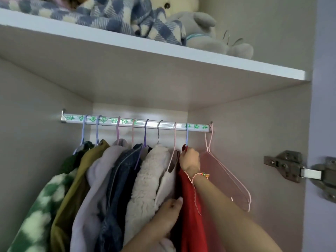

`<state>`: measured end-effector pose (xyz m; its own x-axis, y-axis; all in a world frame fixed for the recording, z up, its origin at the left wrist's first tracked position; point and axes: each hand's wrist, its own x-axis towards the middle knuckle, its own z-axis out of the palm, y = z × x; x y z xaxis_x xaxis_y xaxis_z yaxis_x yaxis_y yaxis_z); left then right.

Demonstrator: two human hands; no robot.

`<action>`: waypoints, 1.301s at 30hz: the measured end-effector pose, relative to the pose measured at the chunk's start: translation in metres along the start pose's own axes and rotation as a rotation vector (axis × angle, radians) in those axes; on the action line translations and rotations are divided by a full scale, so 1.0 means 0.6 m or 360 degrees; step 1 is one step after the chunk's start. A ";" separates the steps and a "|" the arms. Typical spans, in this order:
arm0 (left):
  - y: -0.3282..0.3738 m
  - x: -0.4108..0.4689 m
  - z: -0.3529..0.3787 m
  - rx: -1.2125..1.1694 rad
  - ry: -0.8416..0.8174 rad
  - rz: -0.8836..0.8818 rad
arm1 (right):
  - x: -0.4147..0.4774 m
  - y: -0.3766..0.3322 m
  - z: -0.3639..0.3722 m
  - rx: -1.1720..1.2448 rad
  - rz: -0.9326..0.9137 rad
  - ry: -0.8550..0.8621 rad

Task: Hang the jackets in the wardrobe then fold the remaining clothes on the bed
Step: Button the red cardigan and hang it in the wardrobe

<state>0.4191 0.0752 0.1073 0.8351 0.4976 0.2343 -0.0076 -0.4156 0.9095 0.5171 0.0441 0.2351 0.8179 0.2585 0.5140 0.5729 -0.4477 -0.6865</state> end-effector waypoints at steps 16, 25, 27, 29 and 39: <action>0.138 -0.018 0.077 0.0530 0.0381 0.0691 | -0.041 0.106 -0.072 -0.0852 -0.0403 0.0530; 0.155 -0.034 0.072 0.0488 0.0501 0.0605 | -0.039 0.096 -0.082 -0.1122 -0.0243 0.0178; 0.152 -0.037 0.070 0.0505 0.0511 0.0605 | -0.033 0.080 -0.094 -0.1135 -0.0237 0.0106; 0.152 -0.043 0.067 0.0513 0.0514 0.0597 | -0.031 0.067 -0.102 -0.1094 -0.0208 0.0077; 0.151 -0.077 0.034 0.0412 0.0523 0.0486 | -0.056 0.029 -0.146 -0.0702 -0.0237 -0.0025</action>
<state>0.3910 -0.0008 0.1722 0.5990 0.5195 0.6093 -0.0533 -0.7334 0.6777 0.4951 -0.0473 0.2509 0.7310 0.3589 0.5803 0.6098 -0.7252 -0.3197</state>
